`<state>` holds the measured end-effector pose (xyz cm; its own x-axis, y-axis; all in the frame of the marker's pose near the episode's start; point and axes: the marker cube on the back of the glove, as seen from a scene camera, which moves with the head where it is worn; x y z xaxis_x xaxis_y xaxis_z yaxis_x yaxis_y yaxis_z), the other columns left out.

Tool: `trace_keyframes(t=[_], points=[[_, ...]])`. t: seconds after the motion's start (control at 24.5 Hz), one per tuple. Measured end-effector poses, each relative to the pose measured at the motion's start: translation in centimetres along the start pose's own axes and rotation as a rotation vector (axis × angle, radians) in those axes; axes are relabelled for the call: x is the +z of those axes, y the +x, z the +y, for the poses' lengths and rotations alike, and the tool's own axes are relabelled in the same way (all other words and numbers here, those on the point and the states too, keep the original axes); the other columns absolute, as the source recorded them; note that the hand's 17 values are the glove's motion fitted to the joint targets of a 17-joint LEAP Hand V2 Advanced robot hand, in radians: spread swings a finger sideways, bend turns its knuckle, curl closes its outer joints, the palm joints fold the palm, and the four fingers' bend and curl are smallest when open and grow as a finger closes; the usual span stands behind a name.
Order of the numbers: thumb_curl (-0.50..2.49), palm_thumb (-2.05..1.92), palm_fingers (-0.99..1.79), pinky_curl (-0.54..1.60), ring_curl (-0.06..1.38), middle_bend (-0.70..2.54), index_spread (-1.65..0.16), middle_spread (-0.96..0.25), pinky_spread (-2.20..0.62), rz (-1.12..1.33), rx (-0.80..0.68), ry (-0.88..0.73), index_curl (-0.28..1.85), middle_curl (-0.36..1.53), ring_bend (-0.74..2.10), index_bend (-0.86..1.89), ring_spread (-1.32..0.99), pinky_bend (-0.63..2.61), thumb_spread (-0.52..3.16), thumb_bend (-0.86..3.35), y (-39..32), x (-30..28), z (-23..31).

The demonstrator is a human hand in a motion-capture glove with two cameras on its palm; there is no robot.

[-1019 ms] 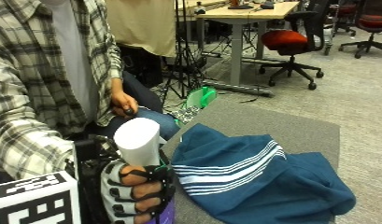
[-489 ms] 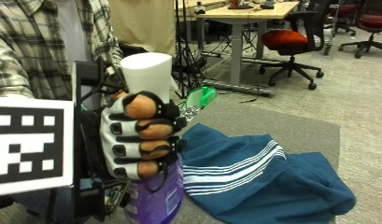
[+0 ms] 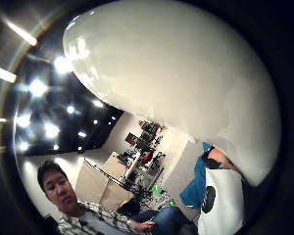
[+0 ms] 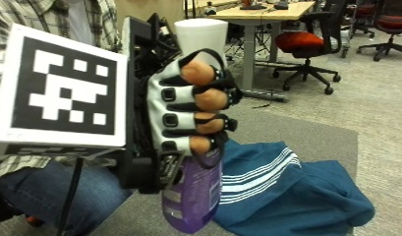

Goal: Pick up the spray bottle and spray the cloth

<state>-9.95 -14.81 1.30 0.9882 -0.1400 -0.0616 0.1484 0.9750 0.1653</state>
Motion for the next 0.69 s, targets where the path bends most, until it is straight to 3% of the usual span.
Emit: trace_keyframes(t=[0.08,0.41,0.69], points=[[0.71,1.13,1.15,0.37,0.45,0.43,-0.29,-0.16,-0.15,0.122,-0.025,-0.08,0.38,0.51,0.54,0.15,-0.21,0.52,0.34,-0.02,-2.3,1.2,2.1],[0.73,1.13,1.15,0.38,0.46,0.42,-0.29,-0.16,-0.16,0.138,-0.084,-0.199,0.39,0.52,0.53,0.14,-0.21,0.52,0.33,-0.02,-3.4,6.5,2.4],[0.75,1.11,1.15,0.39,0.47,0.41,-0.29,-0.16,-0.16,0.307,-0.182,-0.33,0.4,0.52,0.53,0.14,-0.21,0.52,0.33,-0.03,-3.7,10.1,2.9]])
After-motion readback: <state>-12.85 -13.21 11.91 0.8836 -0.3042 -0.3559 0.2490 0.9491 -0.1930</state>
